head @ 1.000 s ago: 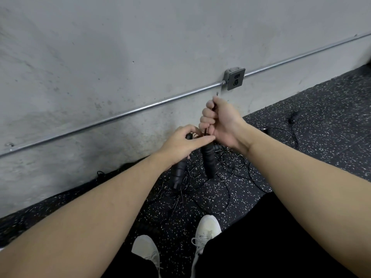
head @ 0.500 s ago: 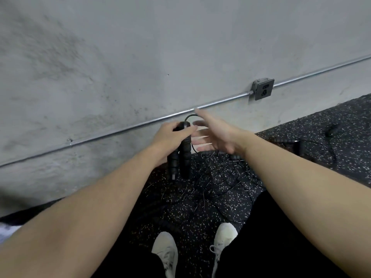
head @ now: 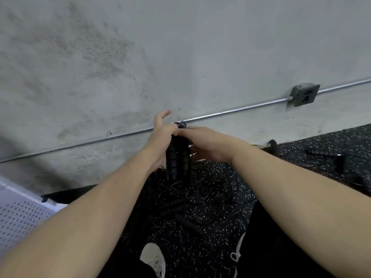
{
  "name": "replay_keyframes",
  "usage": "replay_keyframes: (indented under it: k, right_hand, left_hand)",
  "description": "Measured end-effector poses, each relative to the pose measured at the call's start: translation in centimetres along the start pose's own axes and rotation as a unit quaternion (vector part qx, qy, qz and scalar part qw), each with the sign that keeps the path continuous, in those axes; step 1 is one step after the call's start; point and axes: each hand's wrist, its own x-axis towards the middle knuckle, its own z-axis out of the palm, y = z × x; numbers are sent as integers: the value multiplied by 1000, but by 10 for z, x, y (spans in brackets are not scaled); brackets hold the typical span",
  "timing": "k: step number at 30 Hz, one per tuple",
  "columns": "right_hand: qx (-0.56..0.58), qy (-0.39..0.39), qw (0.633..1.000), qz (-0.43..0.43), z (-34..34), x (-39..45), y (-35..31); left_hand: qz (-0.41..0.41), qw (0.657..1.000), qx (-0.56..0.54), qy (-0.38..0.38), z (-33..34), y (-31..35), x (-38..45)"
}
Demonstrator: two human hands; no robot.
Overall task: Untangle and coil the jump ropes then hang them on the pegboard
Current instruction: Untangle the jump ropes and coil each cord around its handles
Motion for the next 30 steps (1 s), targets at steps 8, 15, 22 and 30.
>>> replay_keyframes:
  k: [8,15,22,30]
  right_hand:
    - [34,66,997,-8,12,40,9]
    - [196,86,975,-60,25,65,-6]
    - [131,107,985,-25,39,78,3]
    - [54,128,990,-11,34,80,5]
  left_hand:
    - [1,1000,-4,-7,-15,-15,27]
    - [-129,981,-84,-120,-48,-21,24]
    - [-206,943,-128,-227,-86,-24,20]
    - [-208,930,-170,-250,-100,-26,31]
